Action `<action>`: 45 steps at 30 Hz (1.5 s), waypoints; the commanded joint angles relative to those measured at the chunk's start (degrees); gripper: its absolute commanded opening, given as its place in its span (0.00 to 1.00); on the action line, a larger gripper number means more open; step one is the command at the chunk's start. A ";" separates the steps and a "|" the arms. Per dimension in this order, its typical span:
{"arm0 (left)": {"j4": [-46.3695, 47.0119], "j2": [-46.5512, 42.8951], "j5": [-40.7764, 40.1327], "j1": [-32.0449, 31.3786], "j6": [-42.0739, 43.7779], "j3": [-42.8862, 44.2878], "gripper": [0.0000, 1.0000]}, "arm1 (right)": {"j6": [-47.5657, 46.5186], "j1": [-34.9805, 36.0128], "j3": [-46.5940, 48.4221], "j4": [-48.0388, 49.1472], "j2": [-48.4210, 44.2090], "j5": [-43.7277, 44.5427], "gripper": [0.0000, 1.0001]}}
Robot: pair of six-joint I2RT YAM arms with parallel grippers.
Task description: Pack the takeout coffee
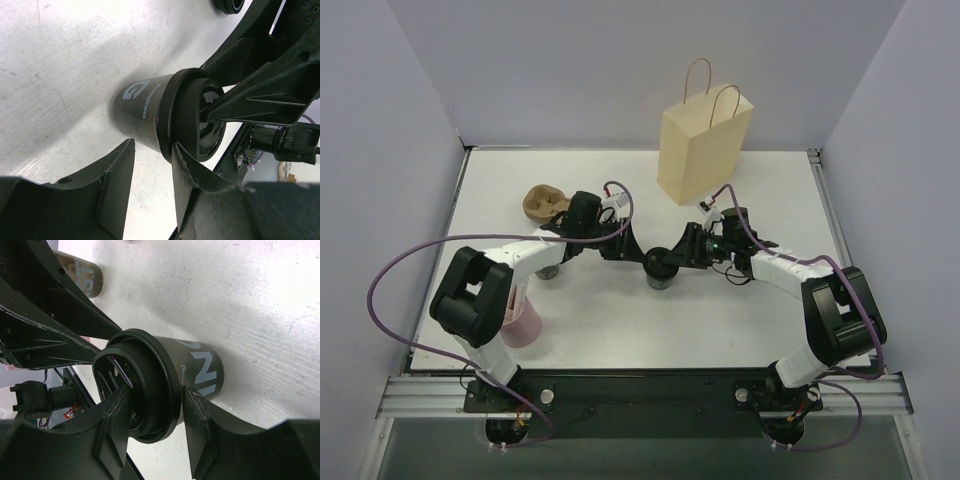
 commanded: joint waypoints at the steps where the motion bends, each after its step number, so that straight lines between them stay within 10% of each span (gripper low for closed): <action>1: 1.64 2.74 0.11 0.41 1.77 1.76 0.45 | -5.24 0.00 -2.45 -11.09 3.38 6.46 0.32; 29: -0.91 6.35 -29.59 -6.27 -10.01 -18.45 0.39 | -0.41 -0.17 -9.47 -6.44 4.09 12.26 0.27; 45: -5.55 -7.87 -20.46 -6.72 -5.12 -14.79 0.45 | -6.54 -0.17 -4.39 -13.35 1.01 6.99 0.27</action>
